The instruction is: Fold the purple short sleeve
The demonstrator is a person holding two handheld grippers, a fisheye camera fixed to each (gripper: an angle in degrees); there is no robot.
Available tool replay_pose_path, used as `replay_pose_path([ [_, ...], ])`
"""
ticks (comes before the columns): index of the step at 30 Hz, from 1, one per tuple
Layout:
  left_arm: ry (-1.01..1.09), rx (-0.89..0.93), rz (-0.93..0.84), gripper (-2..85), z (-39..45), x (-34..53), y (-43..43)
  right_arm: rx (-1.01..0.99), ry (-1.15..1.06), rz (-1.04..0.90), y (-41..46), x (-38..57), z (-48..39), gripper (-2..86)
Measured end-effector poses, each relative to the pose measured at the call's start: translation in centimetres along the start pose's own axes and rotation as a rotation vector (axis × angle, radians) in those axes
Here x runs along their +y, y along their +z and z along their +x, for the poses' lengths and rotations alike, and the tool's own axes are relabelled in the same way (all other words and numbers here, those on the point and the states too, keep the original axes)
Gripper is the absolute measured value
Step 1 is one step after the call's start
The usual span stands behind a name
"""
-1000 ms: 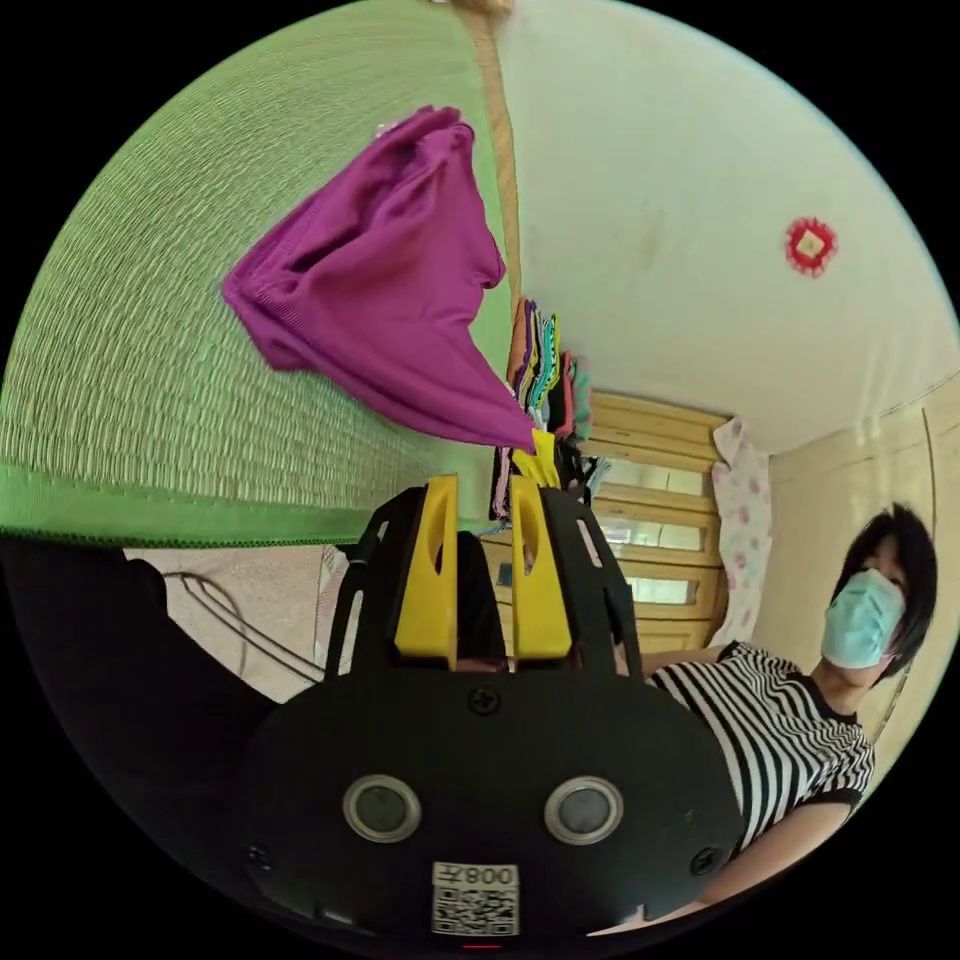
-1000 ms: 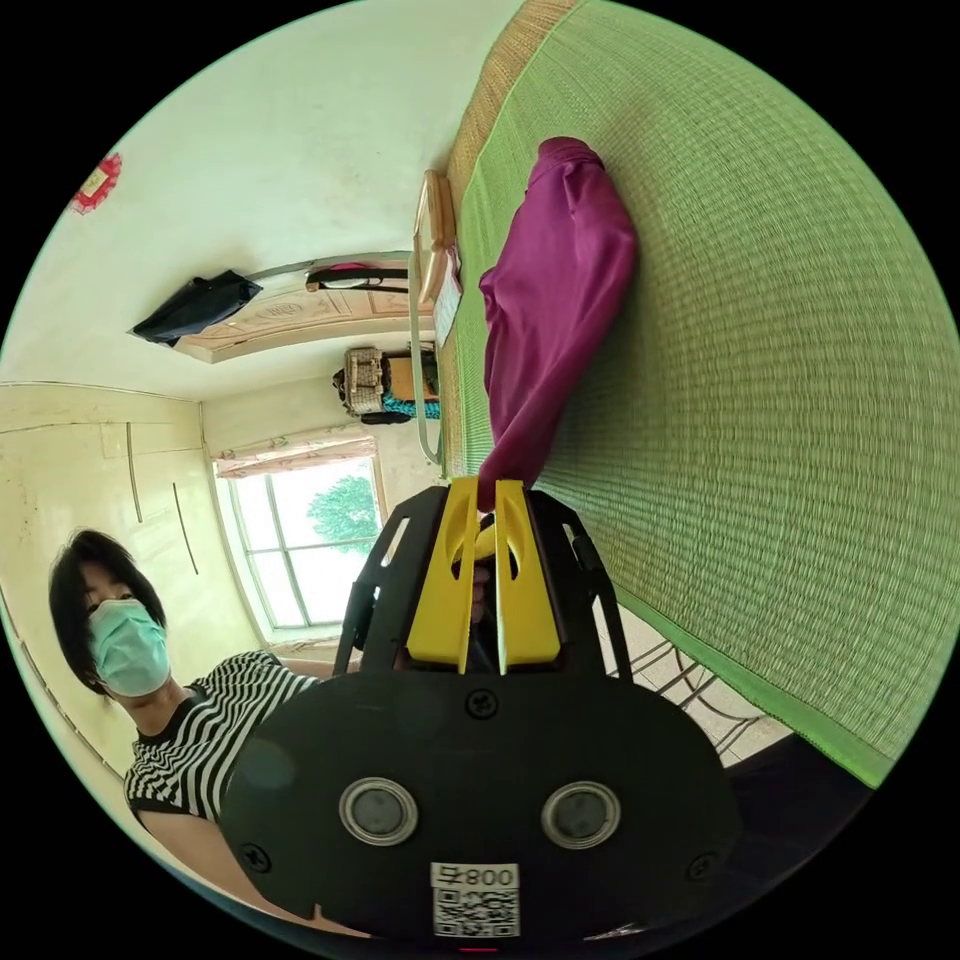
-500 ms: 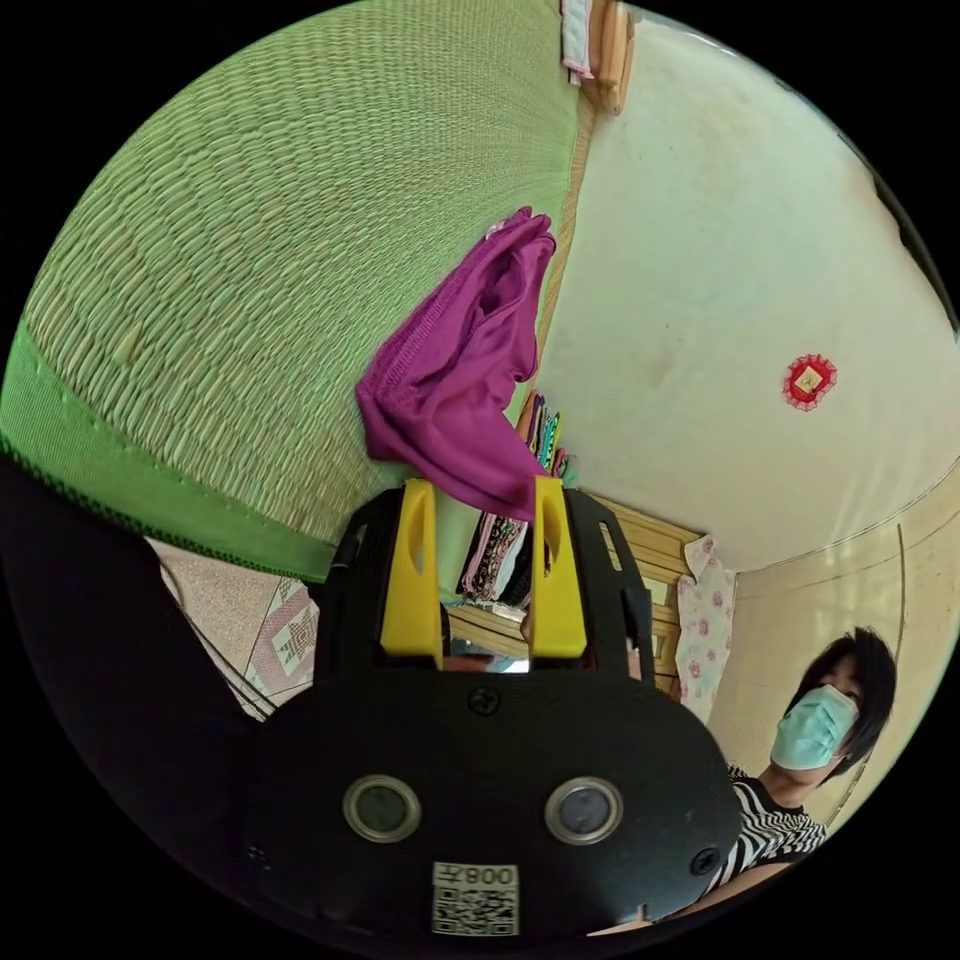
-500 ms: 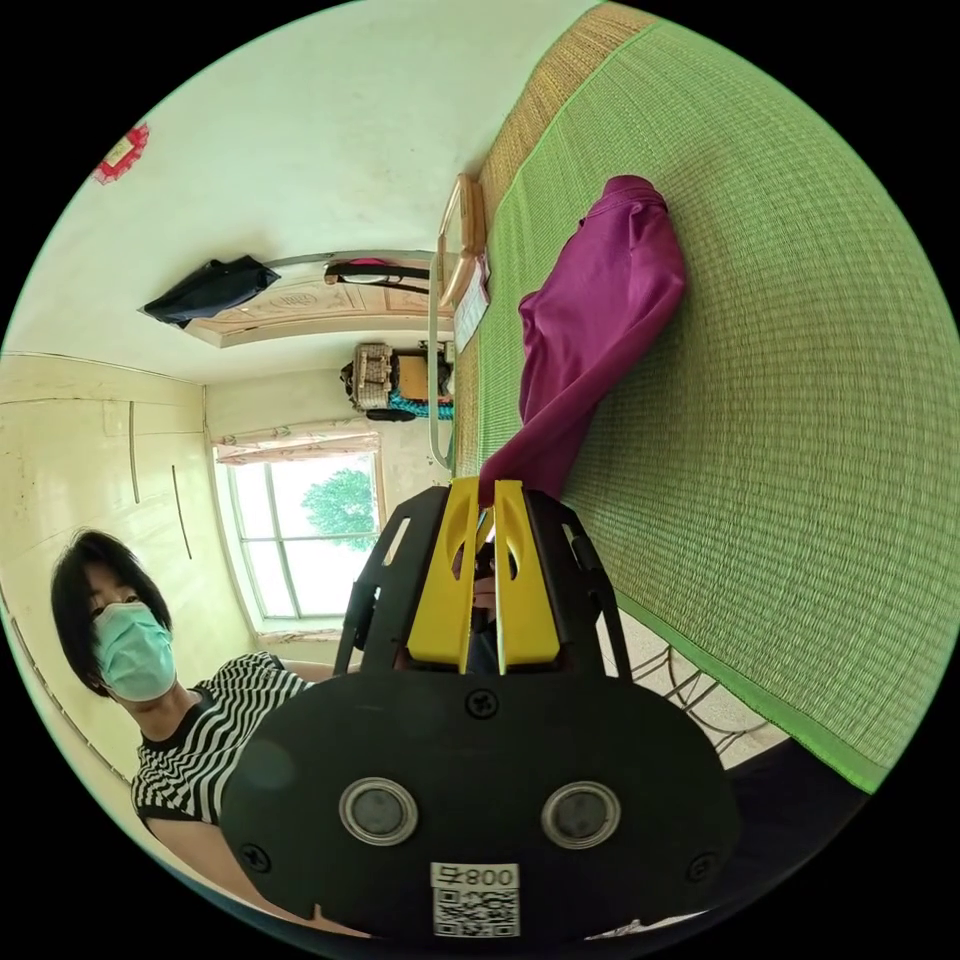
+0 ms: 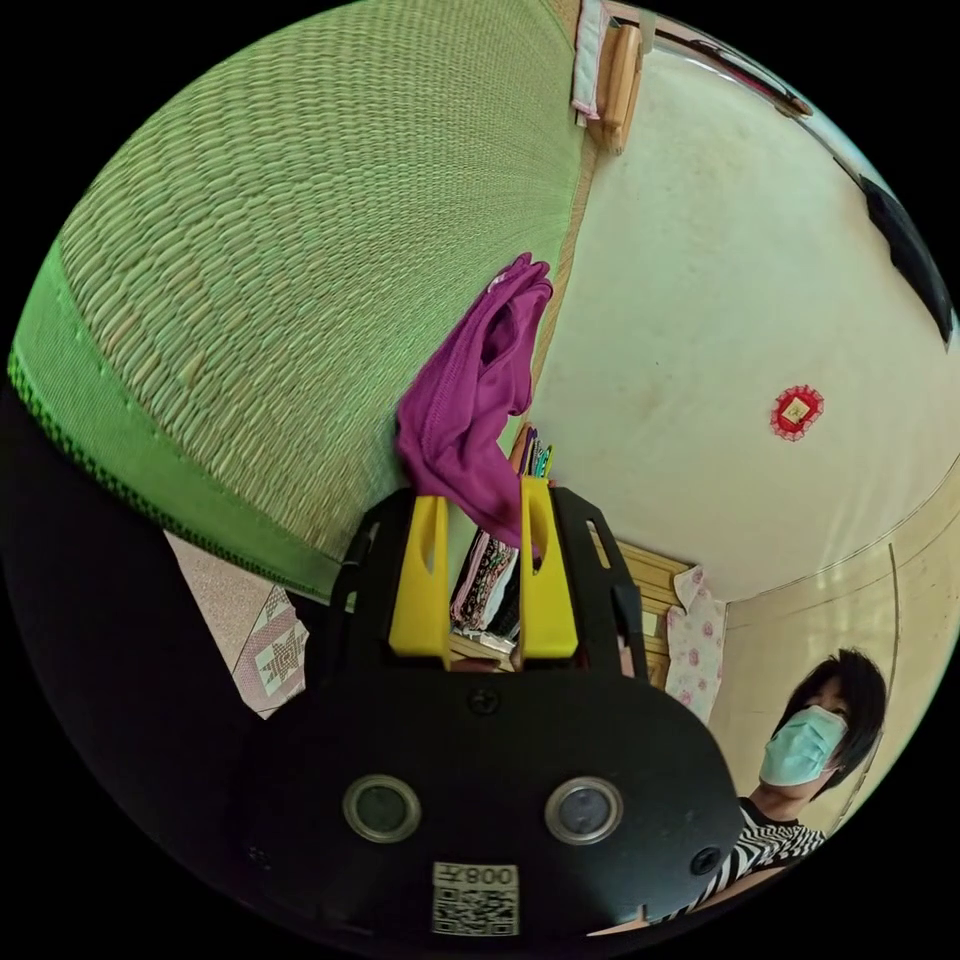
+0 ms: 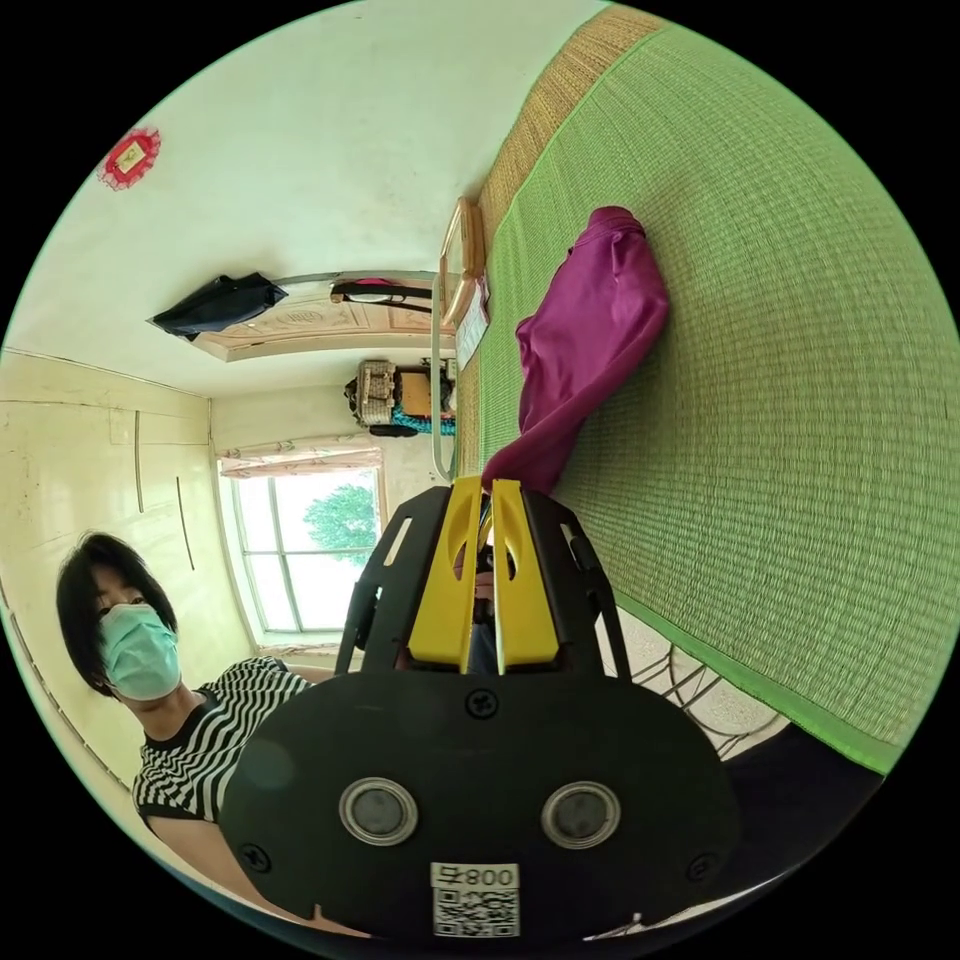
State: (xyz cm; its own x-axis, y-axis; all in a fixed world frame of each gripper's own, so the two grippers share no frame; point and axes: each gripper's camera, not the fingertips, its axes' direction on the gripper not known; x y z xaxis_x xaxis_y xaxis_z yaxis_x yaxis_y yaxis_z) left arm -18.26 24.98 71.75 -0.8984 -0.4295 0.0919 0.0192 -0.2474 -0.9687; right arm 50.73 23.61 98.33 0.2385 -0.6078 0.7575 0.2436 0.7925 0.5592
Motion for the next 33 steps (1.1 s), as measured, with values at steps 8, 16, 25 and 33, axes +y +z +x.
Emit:
replay_pose_path([
  [8,0.017,-0.023,-0.001,6.6,1.2,0.0,-0.3,0.004,0.010,0.035,0.6,1.7,0.2,0.3],
  [16,0.022,-0.054,-0.018,4.1,0.9,0.5,0.7,0.073,0.064,0.041,2.6,3.5,3.6,1.1],
  [25,0.035,-0.085,-0.036,3.7,-1.0,1.3,2.7,0.161,0.180,-0.023,6.0,7.1,8.4,8.0],
  [33,0.035,-0.097,-0.051,3.6,-4.5,2.1,5.1,0.166,0.163,-0.058,9.8,8.1,8.6,6.8],
])
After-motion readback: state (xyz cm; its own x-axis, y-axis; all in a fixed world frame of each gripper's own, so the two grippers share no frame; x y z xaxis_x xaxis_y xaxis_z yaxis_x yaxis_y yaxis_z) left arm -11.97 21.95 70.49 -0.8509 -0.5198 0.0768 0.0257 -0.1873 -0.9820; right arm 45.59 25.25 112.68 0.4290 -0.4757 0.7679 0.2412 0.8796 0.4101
